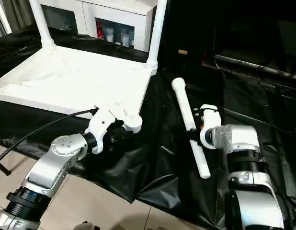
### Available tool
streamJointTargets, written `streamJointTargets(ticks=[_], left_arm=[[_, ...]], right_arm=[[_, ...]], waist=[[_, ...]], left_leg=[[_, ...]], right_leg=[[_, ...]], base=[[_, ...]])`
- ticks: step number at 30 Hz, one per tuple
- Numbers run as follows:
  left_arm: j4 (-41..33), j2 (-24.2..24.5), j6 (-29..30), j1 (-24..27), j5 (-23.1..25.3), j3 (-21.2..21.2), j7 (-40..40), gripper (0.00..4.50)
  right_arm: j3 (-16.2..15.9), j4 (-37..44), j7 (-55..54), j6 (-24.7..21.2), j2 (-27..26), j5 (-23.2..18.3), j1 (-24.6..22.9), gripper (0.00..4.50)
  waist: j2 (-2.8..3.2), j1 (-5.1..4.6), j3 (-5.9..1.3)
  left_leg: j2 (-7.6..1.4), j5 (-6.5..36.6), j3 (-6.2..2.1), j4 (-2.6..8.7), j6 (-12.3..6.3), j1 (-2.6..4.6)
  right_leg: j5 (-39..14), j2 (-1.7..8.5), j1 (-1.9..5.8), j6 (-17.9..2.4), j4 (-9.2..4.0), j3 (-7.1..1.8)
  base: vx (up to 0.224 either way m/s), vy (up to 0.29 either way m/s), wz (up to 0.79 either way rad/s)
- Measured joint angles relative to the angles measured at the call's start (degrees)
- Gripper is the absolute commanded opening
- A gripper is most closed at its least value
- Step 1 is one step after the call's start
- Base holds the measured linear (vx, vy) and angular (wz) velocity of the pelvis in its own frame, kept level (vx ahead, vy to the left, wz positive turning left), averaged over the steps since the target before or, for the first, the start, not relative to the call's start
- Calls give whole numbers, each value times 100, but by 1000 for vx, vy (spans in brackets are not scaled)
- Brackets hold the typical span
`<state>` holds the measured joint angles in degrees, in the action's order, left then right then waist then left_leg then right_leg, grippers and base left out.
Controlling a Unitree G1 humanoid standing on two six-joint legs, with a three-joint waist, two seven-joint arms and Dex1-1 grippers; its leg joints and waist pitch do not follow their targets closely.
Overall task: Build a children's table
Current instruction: Insert table leg to table base
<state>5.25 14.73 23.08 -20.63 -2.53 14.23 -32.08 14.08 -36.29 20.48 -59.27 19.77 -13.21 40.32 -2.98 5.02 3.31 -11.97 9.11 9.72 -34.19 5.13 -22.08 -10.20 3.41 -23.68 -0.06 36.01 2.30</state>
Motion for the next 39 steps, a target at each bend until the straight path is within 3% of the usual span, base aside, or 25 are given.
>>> streamJointTargets(ticks=[3, 7, 10, 12, 14, 18, 19, 23, 24, 27, 29, 39], left_arm=[[0, -58, -21, -8, -47, -90, -3, 260], [4, -295, 165, -71, -401, -437, 64, 260], [39, -676, 534, -343, -1023, -949, 123, 294], [50, -1029, 826, -610, -1597, -1300, 110, 308], [75, -1333, 953, -759, -1983, -1397, 12, 332], [322, -1593, 1034, -740, -2091, -1107, -210, 342], [384, -1639, 1063, -719, -2101, -1079, -261, 372], [461, -1729, 1174, -748, -2260, -1212, -297, 384], [484, -1729, 1180, -792, -2264, -1226, -278, 414], [586, -1729, 1137, -887, -2261, -1264, -237, 421], [709, -1724, 1065, -914, -2249, -1273, -185, 448], [1205, -1774, 664, -976, -2035, -1503, 334, 450]], right_arm=[[379, 0, -130, 153, -121, -235, 51, 146], [1193, -10, -335, 690, -462, -811, 64, 145], [1981, -46, -593, 1050, -828, -1409, 336, 145], [2458, -29, -845, 1529, -1189, -1854, 573, 145], [2718, 61, -1093, 2052, -1641, -2195, 750, 145], [2739, 140, -1290, 2412, -2127, -2405, 779, 144], [2740, 184, -1327, 2471, -2247, -2427, 777, 144], [2732, 413, -1480, 2749, -2545, -2416, 754, 144], [2731, 442, -1510, 2777, -2577, -2441, 754, 144], [2731, 464, -1591, 2883, -2650, -2540, 755, 144], [2719, 464, -1637, 2888, -2664, -2611, 757, 144], [2598, 656, -1697, 2866, -2702, -2813, 790, 144]], waist=[[0, 1, 0], [3, 1, 2], [23, 0, 12], [26, 0, 10], [43, -7, 0], [54, -5, 2], [57, -6, 4], [68, -5, 11], [68, 2, 11], [69, 2, 11], [70, -1, 12], [83, -2, 19]], left_leg=[[0, 0, 0, 0, 0, 0], [0, 0, 3, 0, 0, -3], [2, 0, 6, 0, 0, -4], [2, 0, 7, 0, 0, -3], [1, 0, 7, 1, 1, -3], [2, 0, 7, 8, 0, -17], [2, 0, 7, 9, 0, -21], [1, 0, 7, 12, 1, -27], [1, 0, 7, 12, 1, -25], [1, 0, 7, 12, 1, -24], [2, 0, 7, 13, 1, -23], [2, -1, 7, 25, 2, -21]], right_leg=[[3, 0, 1, -6, 0, 0], [8, 0, -3, -13, 0, -1], [12, 0, -9, -12, 2, -2], [12, 0, -14, -11, 6, -2], [11, 0, -13, -11, 5, -2], [10, -1, -23, -10, -4, -1], [11, -1, -27, -11, -4, -1], [10, -2, -33, -10, -6, 0], [10, -2, -30, -10, -8, 0], [10, 0, -26, -10, -12, -2], [11, 0, -26, -9, -12, -2], [10, -1, -28, -7, -16, -2]], base=[[0, 0, 0], [0, 0, 0], [0, 0, 0], [0, 0, 0], [0, 0, 0], [0, 0, 0], [0, 0, 0], [0, 0, 0], [0, 0, 0], [0, 0, 0], [0, 0, 0], [0, 0, 0]])
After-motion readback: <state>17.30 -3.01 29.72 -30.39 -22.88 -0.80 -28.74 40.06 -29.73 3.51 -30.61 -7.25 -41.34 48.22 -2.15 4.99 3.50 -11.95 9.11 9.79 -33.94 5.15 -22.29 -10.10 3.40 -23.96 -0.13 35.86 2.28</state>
